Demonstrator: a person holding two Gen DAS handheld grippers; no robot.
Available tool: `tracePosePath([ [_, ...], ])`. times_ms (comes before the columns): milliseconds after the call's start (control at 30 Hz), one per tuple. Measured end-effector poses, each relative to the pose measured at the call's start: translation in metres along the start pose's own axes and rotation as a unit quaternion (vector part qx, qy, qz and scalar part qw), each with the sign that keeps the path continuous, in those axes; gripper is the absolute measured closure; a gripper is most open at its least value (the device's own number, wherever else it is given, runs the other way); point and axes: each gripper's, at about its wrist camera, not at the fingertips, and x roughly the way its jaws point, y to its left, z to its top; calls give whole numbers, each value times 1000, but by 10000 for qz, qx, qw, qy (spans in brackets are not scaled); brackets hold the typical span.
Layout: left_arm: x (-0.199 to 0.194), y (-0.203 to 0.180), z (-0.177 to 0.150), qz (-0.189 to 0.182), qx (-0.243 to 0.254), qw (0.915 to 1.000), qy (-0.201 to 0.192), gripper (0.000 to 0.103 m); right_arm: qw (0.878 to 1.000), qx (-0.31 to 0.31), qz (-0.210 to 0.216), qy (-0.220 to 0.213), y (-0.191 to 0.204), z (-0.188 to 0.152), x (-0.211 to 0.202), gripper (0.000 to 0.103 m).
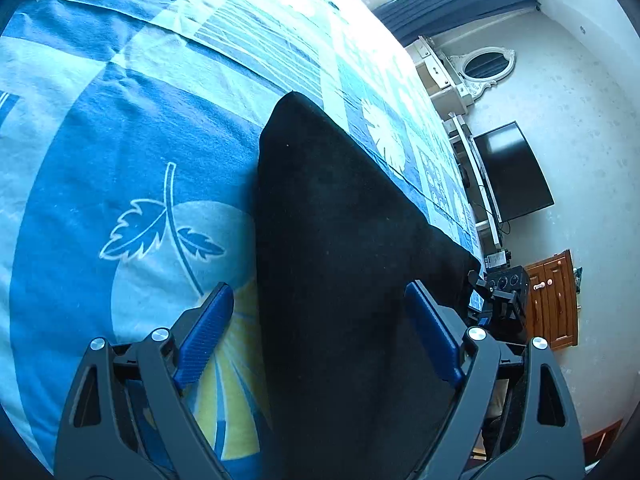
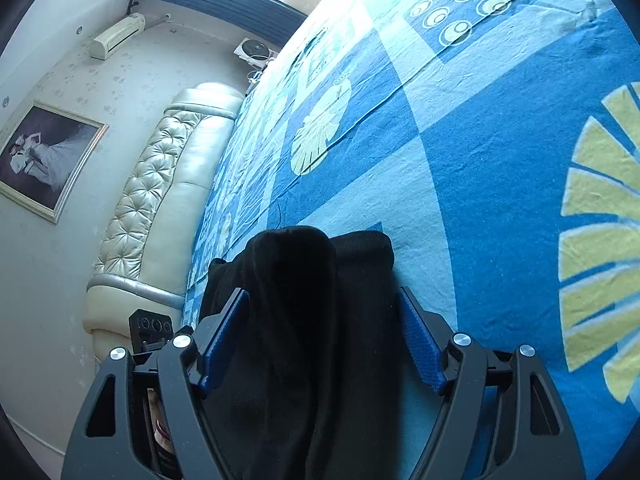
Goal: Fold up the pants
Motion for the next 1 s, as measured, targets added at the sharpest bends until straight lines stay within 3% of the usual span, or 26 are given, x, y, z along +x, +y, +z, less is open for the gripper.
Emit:
tracePosePath([
  [67,6,1,9,-199,30,9998,30,22,9997,-98,-160,130,3,1,7,47],
  [100,10,-1,10,-271,77,9995,118,54,9996,-91,-173,179,2,0,8,50],
  [133,16,-1,11,-157,90,9995,246,61,9998,-76,-97,163,0,-1,6,57],
  [167,18,-2,11,-87,160,9995,247,66,9999,-87,19,125,0,-2,4,65],
  [300,9,-21,10,214,594,9980,12,78,9993,-360,-31,-87,11,-6,-3,70],
  [467,3,-38,37,483,859,9948,-272,80,9976,-608,1,-316,27,15,5,72],
  [667,9,-42,101,764,962,9913,-466,80,9965,-665,119,-500,43,72,37,73],
  [833,28,-29,149,984,868,9904,-433,80,9967,-643,3,-489,45,120,68,73],
  [1000,49,-8,161,1189,772,9896,-249,79,9988,-401,-200,-203,22,138,94,73],
])
